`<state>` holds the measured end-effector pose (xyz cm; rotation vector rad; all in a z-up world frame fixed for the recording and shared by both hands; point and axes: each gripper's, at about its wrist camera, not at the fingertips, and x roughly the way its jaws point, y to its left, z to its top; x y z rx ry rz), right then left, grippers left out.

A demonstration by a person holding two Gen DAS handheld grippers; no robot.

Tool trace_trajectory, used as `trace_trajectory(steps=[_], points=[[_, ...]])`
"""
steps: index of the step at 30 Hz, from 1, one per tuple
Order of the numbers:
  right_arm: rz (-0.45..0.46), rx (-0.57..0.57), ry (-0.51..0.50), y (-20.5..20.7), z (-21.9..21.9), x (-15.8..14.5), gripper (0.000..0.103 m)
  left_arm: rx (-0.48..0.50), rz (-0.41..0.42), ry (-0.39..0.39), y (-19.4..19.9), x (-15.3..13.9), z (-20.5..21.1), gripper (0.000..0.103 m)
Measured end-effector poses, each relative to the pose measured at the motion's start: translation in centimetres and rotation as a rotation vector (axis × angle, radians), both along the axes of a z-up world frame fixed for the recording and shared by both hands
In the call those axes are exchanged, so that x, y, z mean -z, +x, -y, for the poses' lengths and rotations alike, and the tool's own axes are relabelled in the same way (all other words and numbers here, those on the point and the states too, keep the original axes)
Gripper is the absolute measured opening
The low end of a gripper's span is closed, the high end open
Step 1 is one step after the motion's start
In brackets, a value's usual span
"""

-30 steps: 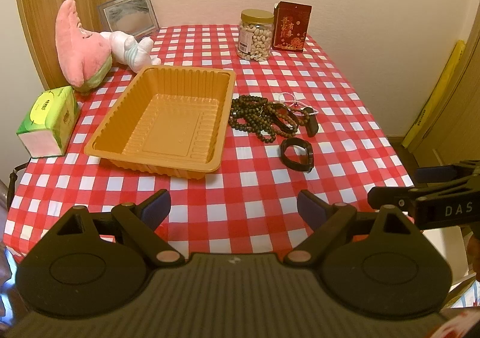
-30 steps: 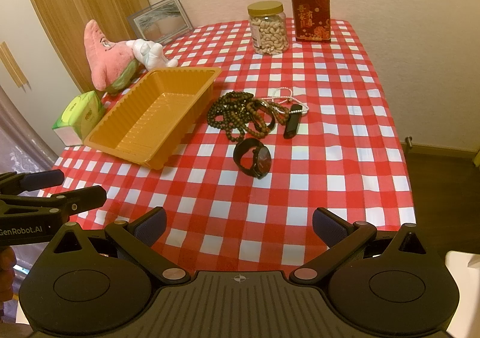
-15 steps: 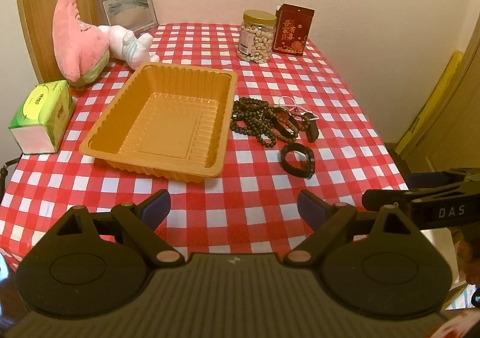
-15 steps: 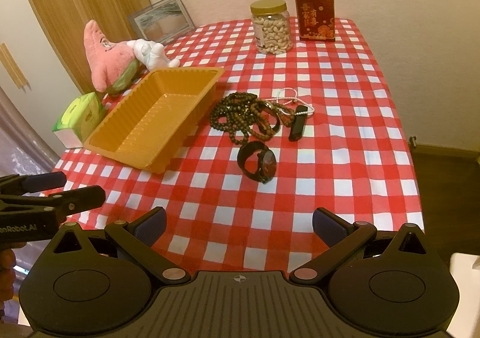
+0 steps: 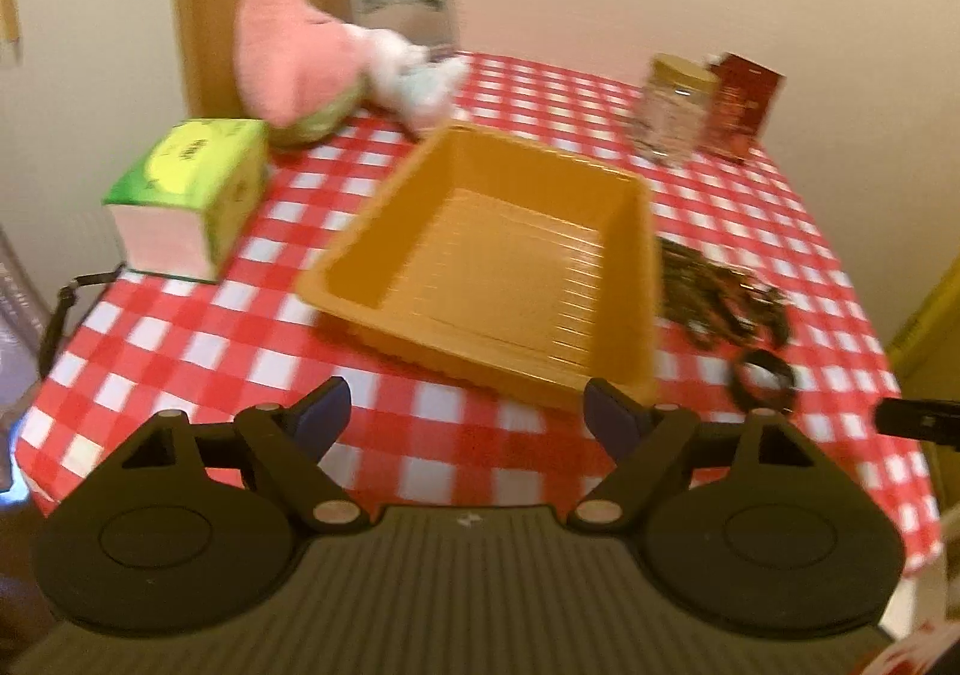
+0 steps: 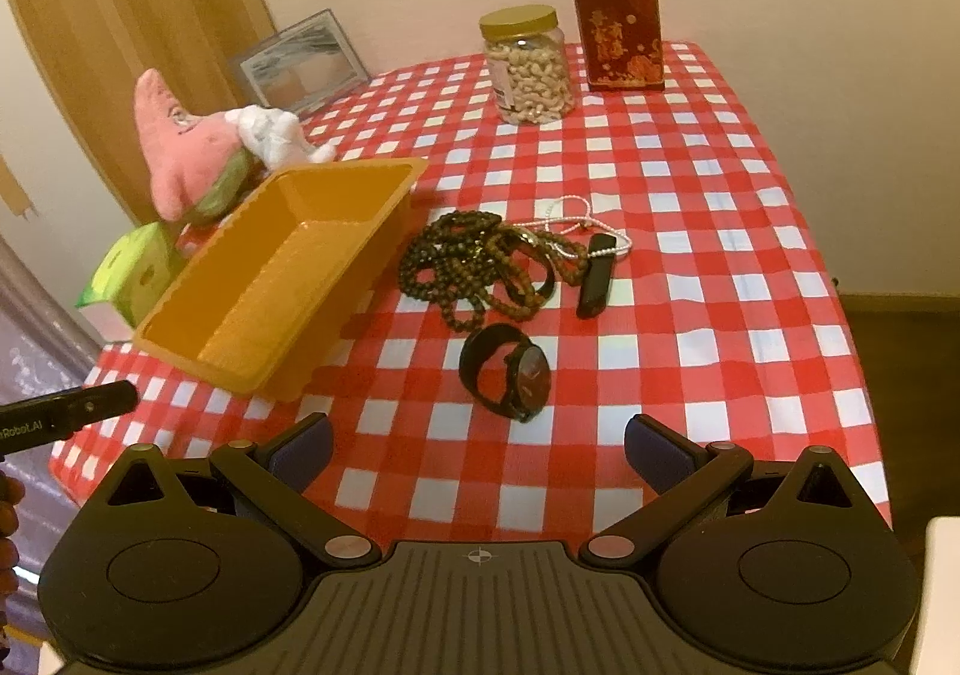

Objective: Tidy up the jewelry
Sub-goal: 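Move the left tool to the orange tray rim and close on it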

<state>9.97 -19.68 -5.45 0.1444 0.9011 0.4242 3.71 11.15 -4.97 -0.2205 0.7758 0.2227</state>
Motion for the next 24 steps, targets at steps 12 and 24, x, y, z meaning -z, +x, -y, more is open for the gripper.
trace_trajectory(steps=[12, 24], points=[[-0.003, 0.068, -0.034, 3.5, -1.1, 2.0, 0.103, -0.143, 0.063, -0.054, 2.1, 4.1, -6.9, 0.072], [0.019, 0.133, -0.031, 5.7, -2.0, 3.3, 0.103, -0.173, 0.157, -0.147, 4.3, 6.6, -9.3, 0.069]])
